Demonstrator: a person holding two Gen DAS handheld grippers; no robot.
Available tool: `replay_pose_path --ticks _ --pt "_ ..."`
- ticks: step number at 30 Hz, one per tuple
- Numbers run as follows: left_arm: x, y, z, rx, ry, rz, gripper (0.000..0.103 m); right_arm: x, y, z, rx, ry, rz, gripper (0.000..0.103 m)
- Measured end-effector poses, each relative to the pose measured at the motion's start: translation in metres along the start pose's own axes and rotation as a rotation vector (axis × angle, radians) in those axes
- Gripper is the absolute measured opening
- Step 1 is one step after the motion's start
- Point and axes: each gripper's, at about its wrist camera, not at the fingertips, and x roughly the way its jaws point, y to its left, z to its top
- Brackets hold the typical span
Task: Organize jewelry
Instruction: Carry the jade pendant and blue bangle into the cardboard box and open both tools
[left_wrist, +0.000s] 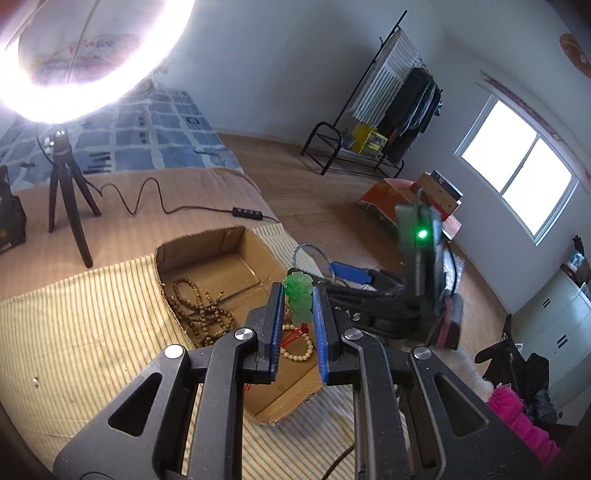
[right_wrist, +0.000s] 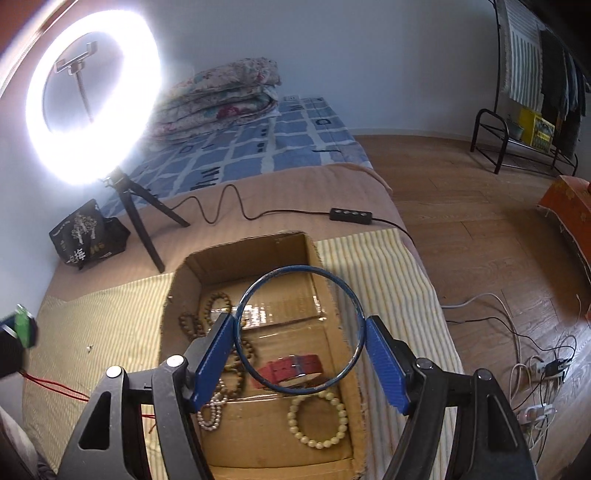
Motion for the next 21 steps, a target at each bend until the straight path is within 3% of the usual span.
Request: replay_pose_path --ticks 15,19,20,21 --pt "0.052 0.019 -0.038 -0.034 0.127 0.034 0.014 0.035 0.005 0.003 -0.014 0.052 0.003 0.074" --pt "0.054 0.020 -0.039 -0.027 0.142 0.043 0.015 0.035 0.008 0.003 -0.014 0.051 -0.017 0.089" --pt "0.055 0.020 -0.039 -0.028 0.146 0.045 0.017 0.035 0.007 0.003 -0.009 0.046 -0.013 0.091" --pt "0.055 0.021 -0.039 -0.032 0.150 0.044 0.026 0.034 0.007 0.003 -0.002 0.041 -0.011 0.091"
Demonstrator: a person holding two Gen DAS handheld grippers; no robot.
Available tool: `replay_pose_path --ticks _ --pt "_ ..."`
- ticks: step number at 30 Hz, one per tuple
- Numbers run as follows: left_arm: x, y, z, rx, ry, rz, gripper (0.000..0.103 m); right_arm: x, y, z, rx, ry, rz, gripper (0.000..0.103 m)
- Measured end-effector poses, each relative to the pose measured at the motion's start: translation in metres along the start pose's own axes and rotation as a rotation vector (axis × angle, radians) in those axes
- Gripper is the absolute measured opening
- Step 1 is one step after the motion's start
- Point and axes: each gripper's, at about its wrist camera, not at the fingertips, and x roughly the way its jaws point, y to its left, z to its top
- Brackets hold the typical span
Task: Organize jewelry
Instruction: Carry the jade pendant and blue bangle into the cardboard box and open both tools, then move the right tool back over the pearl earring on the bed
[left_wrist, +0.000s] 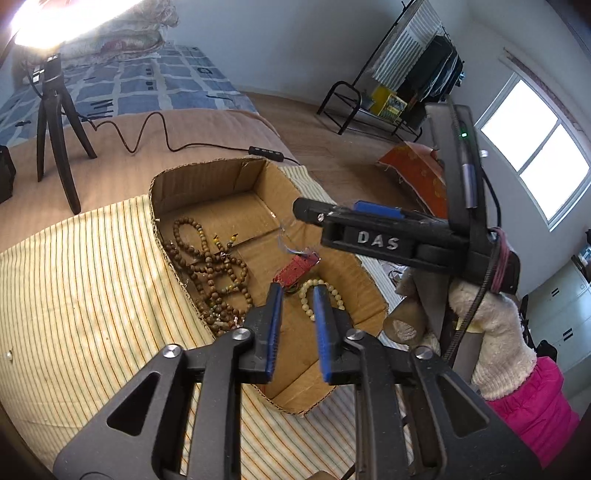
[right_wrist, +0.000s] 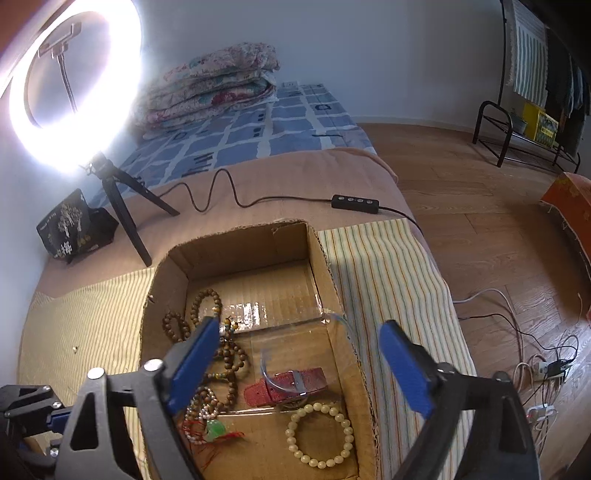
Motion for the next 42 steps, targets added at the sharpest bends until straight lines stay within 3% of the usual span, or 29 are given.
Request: replay_pose_path --ticks 13,19,30,42 --pt "-0.013 0.013 -0.010 -0.008 -0.016 0.036 0.029 -0.016 -0.009 0.000 0.045 -0.033 -0.007 0.091" --pt "-0.034 0.025 -0.013 0.006 -0.038 0.088 0.029 -0.034 0.003 -0.003 0.027 -0.066 -0.003 0.091" --pt "-0.082 0.086 -0.025 -0.007 -0.052 0.215 0.029 -0.068 0.060 -0.016 -0.071 -0.114 0.058 0.091" --pt "-0.121 0.161 -0.042 -0.008 -0.065 0.396 0.029 -0.075 0.142 -0.056 -0.202 -0.085 0.152 0.091"
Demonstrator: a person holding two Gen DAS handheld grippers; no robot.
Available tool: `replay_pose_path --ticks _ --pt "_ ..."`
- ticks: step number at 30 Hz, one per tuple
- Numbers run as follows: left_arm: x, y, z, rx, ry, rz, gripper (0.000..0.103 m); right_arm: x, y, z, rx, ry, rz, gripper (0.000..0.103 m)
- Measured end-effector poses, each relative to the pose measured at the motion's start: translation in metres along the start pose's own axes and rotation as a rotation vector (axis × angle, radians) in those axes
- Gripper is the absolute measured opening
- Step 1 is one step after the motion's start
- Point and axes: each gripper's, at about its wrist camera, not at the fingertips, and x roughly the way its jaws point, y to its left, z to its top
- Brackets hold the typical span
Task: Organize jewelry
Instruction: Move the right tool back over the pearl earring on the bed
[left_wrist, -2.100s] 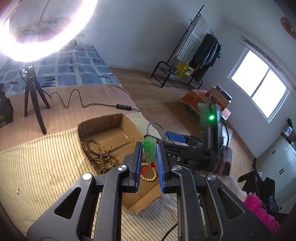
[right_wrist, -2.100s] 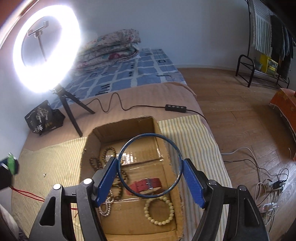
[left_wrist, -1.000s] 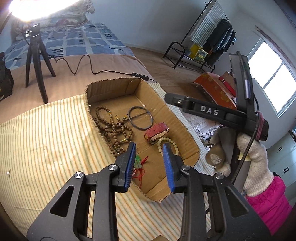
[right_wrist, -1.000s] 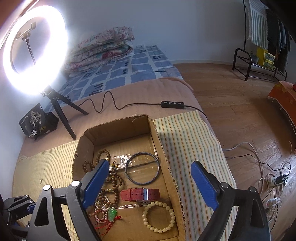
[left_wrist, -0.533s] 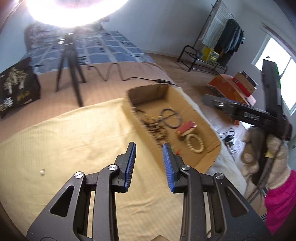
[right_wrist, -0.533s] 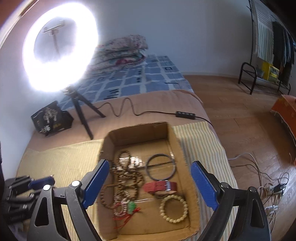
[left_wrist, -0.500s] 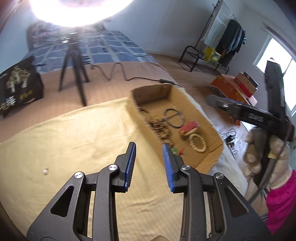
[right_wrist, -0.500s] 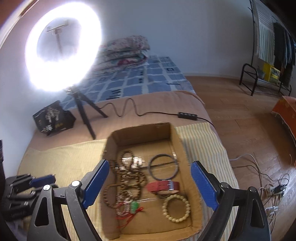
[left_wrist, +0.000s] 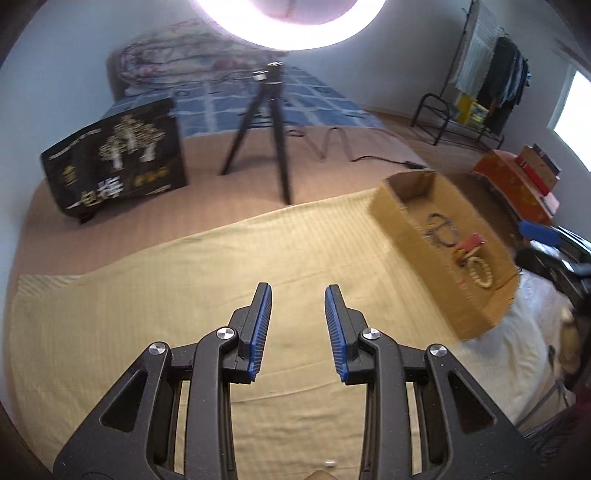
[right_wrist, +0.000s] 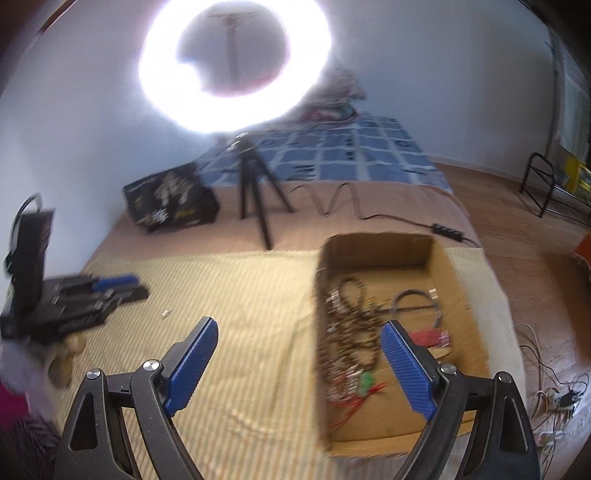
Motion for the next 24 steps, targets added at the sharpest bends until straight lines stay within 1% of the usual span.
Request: replay_pose_path --ticks 5,8,10,14,18,20,22,24 --pt "0.015 0.035 -0.011 -0.006 0.018 0.071 0.029 0.014 0.044 -0.025 -0.062 0.054 0.059 0.091" --pt "0.022 0.053 -0.019 -0.005 0.022 0.087 0.029 0.025 0.066 -0.043 -0.089 0.098 0.100 0.091" --pt "0.028 0.062 -0.024 -0.003 0.031 0.094 0.029 0.033 0.080 -0.056 -0.117 0.128 0.120 0.089" --pt "0.041 0.071 -0.037 0.022 0.065 0.082 0.029 0.047 0.099 -0.081 -0.148 0.178 0.153 0.082" --pt "0.052 0.073 -0.044 0.035 0.092 0.062 0.029 0.061 0.115 -0.102 -0.188 0.226 0.189 0.077" --pt "0.058 0.073 -0.045 0.041 0.110 0.055 0.029 0.069 0.124 -0.111 -0.218 0.255 0.206 0.069" --pt "0.063 0.073 -0.045 0.038 0.118 0.050 0.029 0.075 0.133 -0.119 -0.251 0.281 0.220 0.063" --pt "0.067 0.072 -0.044 0.031 0.126 0.032 0.029 0.080 0.140 -0.125 -0.268 0.297 0.236 0.062"
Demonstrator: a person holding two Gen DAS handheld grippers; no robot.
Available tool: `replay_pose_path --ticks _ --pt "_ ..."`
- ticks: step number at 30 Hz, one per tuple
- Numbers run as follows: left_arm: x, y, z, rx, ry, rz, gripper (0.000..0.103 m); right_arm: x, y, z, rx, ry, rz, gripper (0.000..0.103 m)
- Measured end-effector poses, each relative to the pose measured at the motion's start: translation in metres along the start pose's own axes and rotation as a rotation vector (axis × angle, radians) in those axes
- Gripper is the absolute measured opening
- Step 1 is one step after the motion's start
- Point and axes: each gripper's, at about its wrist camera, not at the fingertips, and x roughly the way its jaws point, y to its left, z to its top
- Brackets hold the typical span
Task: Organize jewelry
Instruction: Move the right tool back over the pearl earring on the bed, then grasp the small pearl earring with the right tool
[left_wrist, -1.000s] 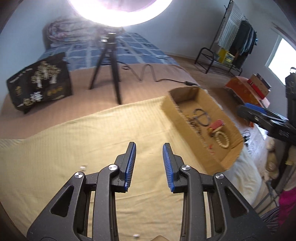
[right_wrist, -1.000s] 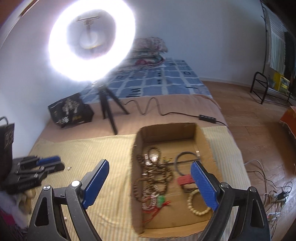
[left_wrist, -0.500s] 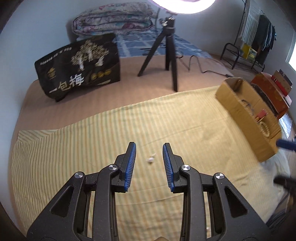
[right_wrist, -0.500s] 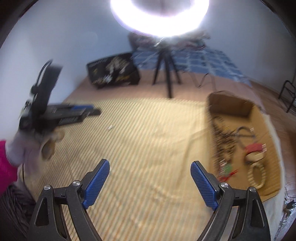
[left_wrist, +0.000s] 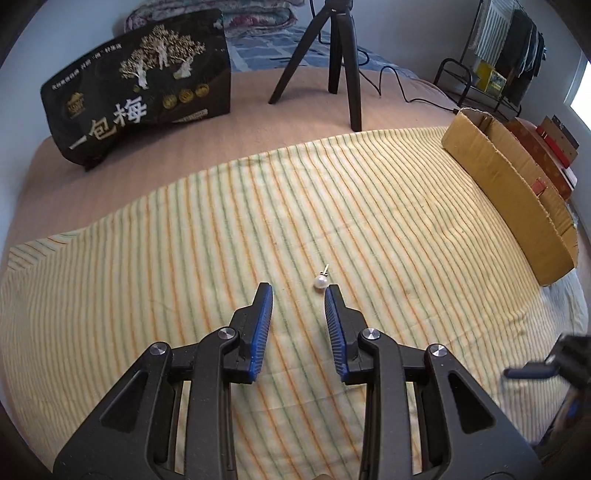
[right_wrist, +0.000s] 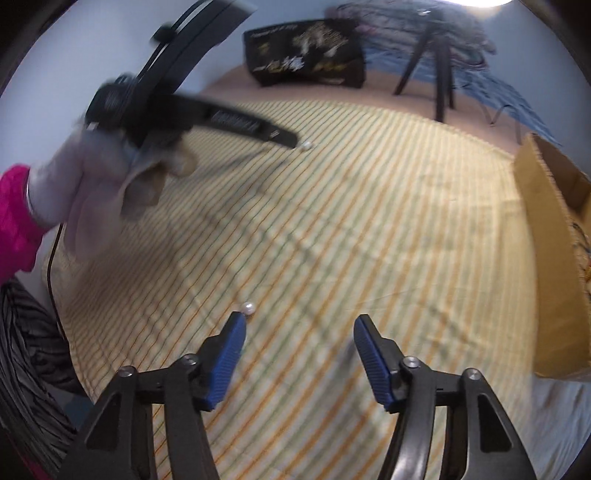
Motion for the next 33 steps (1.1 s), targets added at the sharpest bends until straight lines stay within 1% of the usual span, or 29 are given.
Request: replay_pose_path --ticks 4,10,13,15,21,23,29,33 --pt "0.006 -0.004 0.001 0.014 0.010 -0.009 0.029 0.009 0.011 0.000 -0.036 0.010 0.011 0.060" --pt "0.015 -0.008 0.001 0.025 0.026 -0.008 0.029 0.015 0.017 0.006 -0.059 0.009 0.012 0.049" --pt "0.019 -0.008 0.002 0.021 0.024 -0.011 0.029 0.018 0.021 0.008 -0.075 0.010 0.007 0.047" --pt "0.020 -0.010 0.003 0.023 0.024 -0.011 0.029 0.019 0.024 0.008 -0.089 0.009 -0.001 0.044" --pt "0.024 -0.015 0.004 0.043 0.023 -0.008 0.013 0.020 0.032 0.007 -0.120 0.006 -0.013 0.031" --pt "0.024 -0.016 0.002 0.048 0.022 -0.005 0.008 0.020 0.033 0.006 -0.125 0.004 -0.005 0.023" --pt "0.022 -0.014 0.002 0.031 0.021 -0.003 0.007 0.017 0.028 0.004 -0.100 -0.002 0.032 0.009" --pt "0.018 -0.013 -0.001 0.027 0.018 0.006 0.007 0.016 0.027 0.001 -0.099 -0.003 0.042 0.007"
